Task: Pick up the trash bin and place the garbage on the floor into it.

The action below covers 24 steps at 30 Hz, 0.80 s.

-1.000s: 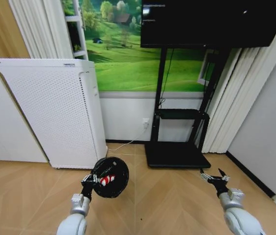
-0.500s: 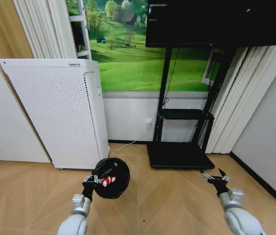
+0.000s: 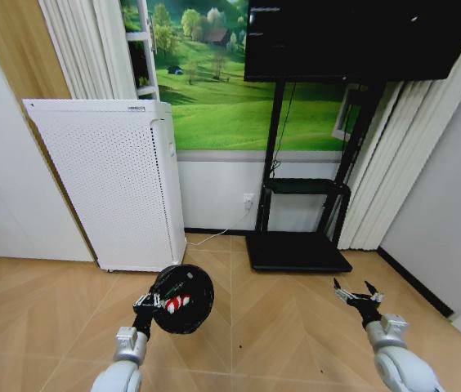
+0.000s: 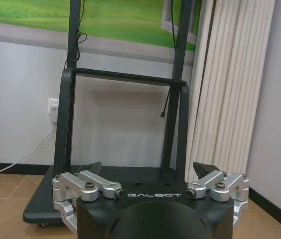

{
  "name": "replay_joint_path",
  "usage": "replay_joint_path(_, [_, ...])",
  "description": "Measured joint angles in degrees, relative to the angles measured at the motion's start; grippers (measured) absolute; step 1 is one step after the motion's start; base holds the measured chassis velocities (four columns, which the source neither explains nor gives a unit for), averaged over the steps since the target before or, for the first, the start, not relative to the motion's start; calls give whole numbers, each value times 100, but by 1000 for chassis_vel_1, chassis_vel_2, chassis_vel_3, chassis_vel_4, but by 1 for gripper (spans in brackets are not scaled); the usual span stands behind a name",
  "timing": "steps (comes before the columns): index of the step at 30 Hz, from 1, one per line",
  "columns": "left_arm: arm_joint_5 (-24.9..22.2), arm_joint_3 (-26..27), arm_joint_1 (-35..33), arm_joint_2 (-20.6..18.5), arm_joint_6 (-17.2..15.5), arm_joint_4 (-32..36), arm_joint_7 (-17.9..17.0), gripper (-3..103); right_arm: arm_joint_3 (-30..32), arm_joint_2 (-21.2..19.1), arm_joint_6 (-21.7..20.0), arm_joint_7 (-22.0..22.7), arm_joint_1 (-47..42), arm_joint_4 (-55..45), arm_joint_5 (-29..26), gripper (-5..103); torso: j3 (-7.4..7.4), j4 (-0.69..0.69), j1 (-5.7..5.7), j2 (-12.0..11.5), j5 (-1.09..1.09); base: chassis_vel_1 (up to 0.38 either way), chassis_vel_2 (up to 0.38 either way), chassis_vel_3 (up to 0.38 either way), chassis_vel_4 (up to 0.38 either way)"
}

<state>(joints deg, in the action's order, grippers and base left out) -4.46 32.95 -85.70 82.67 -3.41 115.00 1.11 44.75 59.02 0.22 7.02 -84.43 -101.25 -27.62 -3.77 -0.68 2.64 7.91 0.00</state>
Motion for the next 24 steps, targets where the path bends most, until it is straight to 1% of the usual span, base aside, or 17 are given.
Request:
replay_joint_path(4, [-5,20,-34,3,-5,10,-9,4,0,0,0,0,0,0,0,100,1,2,-2,1,-1,113,-129,-132,120])
replay_joint_path(5, [-16,37,-98,-8,-33,38,-37,4,0,0,0,0,-1,0,0,100,0,-2,-1,0,0,-14,-23,-55,-19])
replay_joint_path(7, [-30,47,-156,-27,-53,61,-62,4,0,0,0,0,-1,0,1,100,0,-1,-1,0,0,0,0,0,0])
replay_joint_path(9, [-98,85,-378,-97,-88,113,-111,4,0,0,0,0,0,0,0,100,-2,1,2,0,0,-70,39,63,-62])
replay_joint_path(10, [-98,85,-378,-97,-88,113,-111,4,0,0,0,0,0,0,0,100,-2,1,2,0,0,-54,63,63,-62])
replay_joint_path(11, [-140,151,-561,-148,-90,125,-141,4,0,0,0,0,0,0,0,100,-2,4,2,0,0,-54,50,77,-46])
replay_joint_path(13, [-175,263,-810,-208,-91,103,-237,4,0,0,0,0,1,0,0,100,-2,4,2,0,0,-20,37,55,6])
replay_joint_path(16, [-183,306,-908,-239,-114,72,-295,4,0,0,0,0,1,0,0,100,-2,3,2,0,0,1,8,18,7])
replay_joint_path(19, [-343,450,-1081,-342,-277,-63,-460,4,0,0,0,0,0,0,0,100,-1,2,2,0,1,0,0,0,0])
replay_joint_path(20, [-343,450,-1081,-342,-277,-63,-460,4,0,0,0,0,0,0,0,100,-1,2,2,0,1,0,0,0,0])
replay_joint_path(22, [-504,564,-1083,-379,-380,-210,-529,4,0,0,0,0,0,0,0,100,-1,1,2,0,-1,0,0,0,0])
replay_joint_path(24, [-595,607,-1071,-390,-414,-282,-539,4,0,0,0,0,0,0,0,100,-1,1,2,0,0,0,0,0,0])
